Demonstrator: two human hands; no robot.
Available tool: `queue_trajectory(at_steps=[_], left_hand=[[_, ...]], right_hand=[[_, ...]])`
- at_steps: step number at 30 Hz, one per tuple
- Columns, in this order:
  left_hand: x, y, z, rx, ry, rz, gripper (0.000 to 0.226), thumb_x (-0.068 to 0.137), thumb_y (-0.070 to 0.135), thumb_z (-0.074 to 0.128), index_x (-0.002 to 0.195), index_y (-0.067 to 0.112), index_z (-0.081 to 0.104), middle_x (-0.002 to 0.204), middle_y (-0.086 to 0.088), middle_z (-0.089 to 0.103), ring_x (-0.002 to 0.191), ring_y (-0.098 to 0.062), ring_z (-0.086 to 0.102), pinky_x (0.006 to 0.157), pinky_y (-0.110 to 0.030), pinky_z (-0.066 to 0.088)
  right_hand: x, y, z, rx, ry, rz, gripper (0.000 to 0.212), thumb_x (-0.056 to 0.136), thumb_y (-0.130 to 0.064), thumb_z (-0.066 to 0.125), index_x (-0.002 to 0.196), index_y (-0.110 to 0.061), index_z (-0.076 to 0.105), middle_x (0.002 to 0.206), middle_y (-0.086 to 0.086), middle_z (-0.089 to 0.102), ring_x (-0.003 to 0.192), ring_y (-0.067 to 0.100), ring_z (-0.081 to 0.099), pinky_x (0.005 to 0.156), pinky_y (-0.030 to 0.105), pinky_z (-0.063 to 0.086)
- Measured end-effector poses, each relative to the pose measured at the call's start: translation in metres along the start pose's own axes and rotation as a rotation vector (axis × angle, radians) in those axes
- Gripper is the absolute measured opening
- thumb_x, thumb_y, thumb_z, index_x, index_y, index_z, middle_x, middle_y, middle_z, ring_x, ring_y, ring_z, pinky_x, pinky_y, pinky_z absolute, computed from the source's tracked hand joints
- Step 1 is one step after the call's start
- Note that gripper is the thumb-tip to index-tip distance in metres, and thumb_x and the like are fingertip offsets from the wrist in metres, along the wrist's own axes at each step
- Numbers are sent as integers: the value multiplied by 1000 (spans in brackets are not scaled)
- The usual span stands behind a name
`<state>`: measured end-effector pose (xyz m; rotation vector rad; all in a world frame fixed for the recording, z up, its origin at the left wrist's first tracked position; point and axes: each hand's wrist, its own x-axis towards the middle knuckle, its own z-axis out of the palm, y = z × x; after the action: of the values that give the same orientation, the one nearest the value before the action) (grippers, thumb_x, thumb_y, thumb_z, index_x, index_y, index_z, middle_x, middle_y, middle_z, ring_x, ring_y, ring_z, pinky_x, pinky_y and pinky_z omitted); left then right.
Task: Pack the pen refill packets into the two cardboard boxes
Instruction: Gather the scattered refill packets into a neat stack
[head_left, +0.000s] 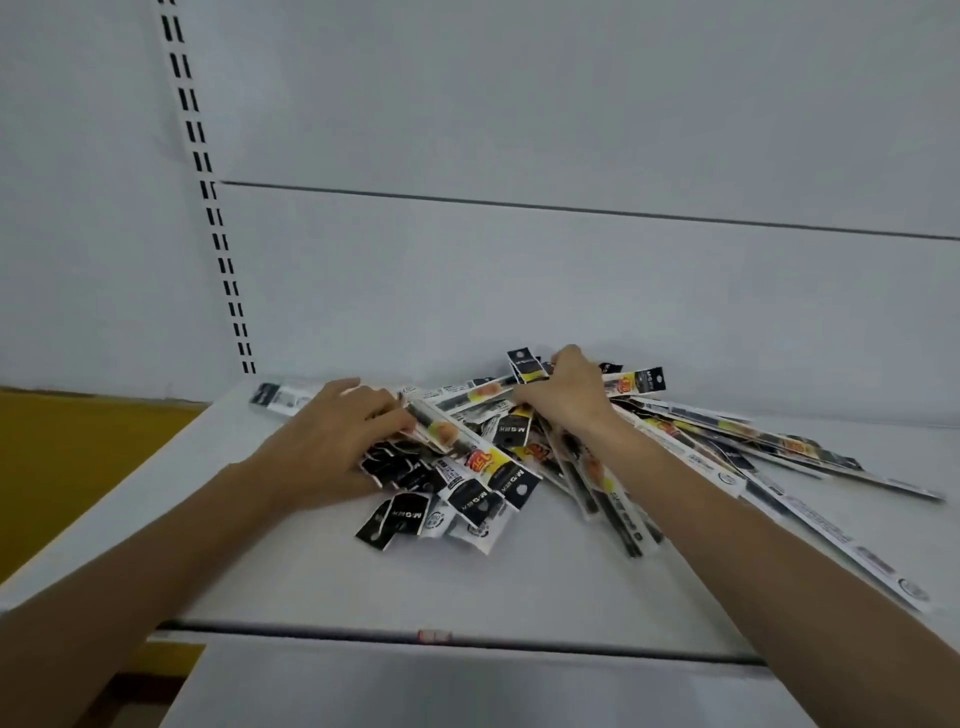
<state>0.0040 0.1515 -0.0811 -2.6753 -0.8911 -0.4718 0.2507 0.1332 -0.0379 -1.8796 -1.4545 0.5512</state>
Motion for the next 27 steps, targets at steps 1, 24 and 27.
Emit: queue_trajectory(at_steps=[1, 24, 27], left_hand=[[0, 1, 0, 17, 24, 23, 49, 67, 58, 47, 100, 23, 52, 92, -1, 63, 83, -21, 60, 90, -31, 36], [16, 11, -5, -123, 120, 171, 48, 67, 56, 58, 101, 23, 55, 110, -1, 56, 104, -15, 45, 87, -28, 34], [26, 22, -5, -65, 132, 166, 52, 67, 65, 49, 98, 24, 50, 95, 2, 60, 89, -17, 53, 73, -28, 31]], right_hand=[[-1, 0, -1, 44, 14, -10, 42, 75, -20, 73, 105, -6, 46, 85, 3, 51, 75, 13, 50, 69, 33, 46], [12, -59, -26, 43, 107, -564, 38, 97, -26, 46, 134, -21, 38, 103, 5, 64, 79, 16, 61, 67, 17, 44], [6, -63, 0, -157, -126, -555, 63, 93, -38, 51, 146, -27, 20, 117, 4, 55, 96, 21, 58, 84, 27, 43]])
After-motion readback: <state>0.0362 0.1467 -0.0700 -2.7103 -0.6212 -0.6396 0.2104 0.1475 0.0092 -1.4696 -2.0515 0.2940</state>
